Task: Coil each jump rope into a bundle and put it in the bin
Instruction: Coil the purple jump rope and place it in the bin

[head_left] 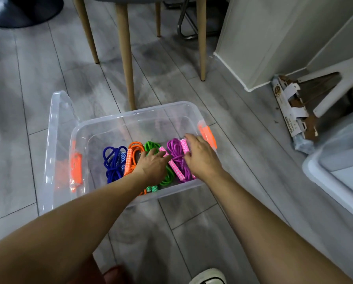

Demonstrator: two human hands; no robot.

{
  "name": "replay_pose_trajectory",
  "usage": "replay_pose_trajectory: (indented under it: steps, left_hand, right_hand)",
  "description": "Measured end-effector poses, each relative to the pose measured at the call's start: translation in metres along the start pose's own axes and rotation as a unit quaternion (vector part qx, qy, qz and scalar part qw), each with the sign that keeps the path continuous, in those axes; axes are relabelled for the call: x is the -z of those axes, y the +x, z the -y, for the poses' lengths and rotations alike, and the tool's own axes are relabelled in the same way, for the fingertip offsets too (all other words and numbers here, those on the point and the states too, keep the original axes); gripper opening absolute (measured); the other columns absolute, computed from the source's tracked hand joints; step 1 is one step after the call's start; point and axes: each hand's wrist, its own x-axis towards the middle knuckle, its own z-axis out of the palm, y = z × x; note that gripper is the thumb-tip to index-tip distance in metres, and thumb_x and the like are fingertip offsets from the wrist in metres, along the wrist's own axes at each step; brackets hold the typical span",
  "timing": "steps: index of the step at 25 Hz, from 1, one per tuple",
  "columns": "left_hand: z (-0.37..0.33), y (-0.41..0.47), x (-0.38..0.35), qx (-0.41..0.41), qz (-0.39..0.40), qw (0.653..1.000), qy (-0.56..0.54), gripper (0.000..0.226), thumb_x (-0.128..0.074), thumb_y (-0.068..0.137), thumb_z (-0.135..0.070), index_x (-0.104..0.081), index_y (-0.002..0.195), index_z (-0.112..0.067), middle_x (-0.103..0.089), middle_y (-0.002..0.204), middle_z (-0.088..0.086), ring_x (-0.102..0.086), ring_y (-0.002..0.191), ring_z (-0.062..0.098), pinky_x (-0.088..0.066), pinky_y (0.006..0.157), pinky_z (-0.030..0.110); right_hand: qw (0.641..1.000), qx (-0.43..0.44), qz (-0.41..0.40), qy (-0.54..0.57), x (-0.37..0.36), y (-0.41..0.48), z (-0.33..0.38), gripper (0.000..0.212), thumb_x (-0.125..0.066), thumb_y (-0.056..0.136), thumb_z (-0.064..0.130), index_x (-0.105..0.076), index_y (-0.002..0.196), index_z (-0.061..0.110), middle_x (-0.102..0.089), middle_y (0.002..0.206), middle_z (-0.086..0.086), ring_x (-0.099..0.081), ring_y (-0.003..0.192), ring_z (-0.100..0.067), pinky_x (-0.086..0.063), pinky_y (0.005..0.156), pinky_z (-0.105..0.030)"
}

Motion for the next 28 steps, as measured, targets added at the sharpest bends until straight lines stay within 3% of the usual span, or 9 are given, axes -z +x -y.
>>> replay_pose_trajectory:
  steps: [6,9,13,16,28]
  left_hand:
    - [-0.057,-0.037,0.083,-0.033,-0.16,0.986,-0.041,0.033,-0.051,0.091,-0.034,-0.059,0.12,-0.02,-0.058,0.119,0.006,-0.053,0.109,0.033,-0.043,0.088,0.042]
    - [-0.099,-0.064,0.125,-0.076,-0.226,0.969,-0.067,0.032,-0.05,0.084,-0.029,-0.065,0.11,-0.018,-0.063,0.11,0.006,-0.058,0.102,0.035,-0.043,0.08,0.041]
    - [-0.165,-0.103,0.174,-0.131,-0.254,0.955,-0.081,0.041,-0.051,0.09,-0.033,-0.056,0.13,-0.025,-0.055,0.137,-0.002,-0.049,0.124,0.027,-0.037,0.096,0.042]
    - [-0.219,-0.131,0.203,-0.174,-0.264,0.945,-0.08,0.047,-0.048,0.093,-0.04,-0.048,0.14,-0.03,-0.042,0.149,-0.005,-0.039,0.135,0.025,-0.033,0.105,0.045]
    - [-0.445,-0.235,0.241,-0.368,-0.291,0.879,-0.083,0.036,-0.05,0.095,-0.033,-0.055,0.131,-0.025,-0.049,0.143,-0.005,-0.041,0.132,0.024,-0.032,0.106,0.043]
  right_hand:
    - [0.992,0.017,-0.111,-0.062,0.07,-0.061,0.007,0.041,-0.063,0.085,0.016,-0.061,0.125,0.015,-0.063,0.119,-0.008,-0.058,0.106,-0.032,-0.049,0.091,-0.047]
    - [0.987,-0.014,-0.146,-0.071,0.113,-0.099,0.002,0.043,-0.06,0.084,0.016,-0.059,0.127,0.018,-0.061,0.124,-0.004,-0.057,0.111,-0.029,-0.047,0.093,-0.044]
    - [0.976,-0.071,-0.18,-0.099,0.18,-0.158,-0.014,0.055,-0.059,0.089,0.021,-0.048,0.143,0.021,-0.052,0.14,-0.001,-0.049,0.127,-0.024,-0.042,0.106,-0.04]
    - [0.965,-0.104,-0.213,-0.111,0.228,-0.211,-0.028,0.057,-0.06,0.089,0.02,-0.046,0.145,0.022,-0.05,0.144,-0.001,-0.048,0.13,-0.023,-0.04,0.107,-0.04]
    - [0.905,-0.259,-0.311,-0.133,0.32,-0.451,-0.114,0.055,-0.057,0.093,0.018,-0.046,0.147,0.019,-0.049,0.147,-0.005,-0.05,0.127,-0.029,-0.041,0.103,-0.04]
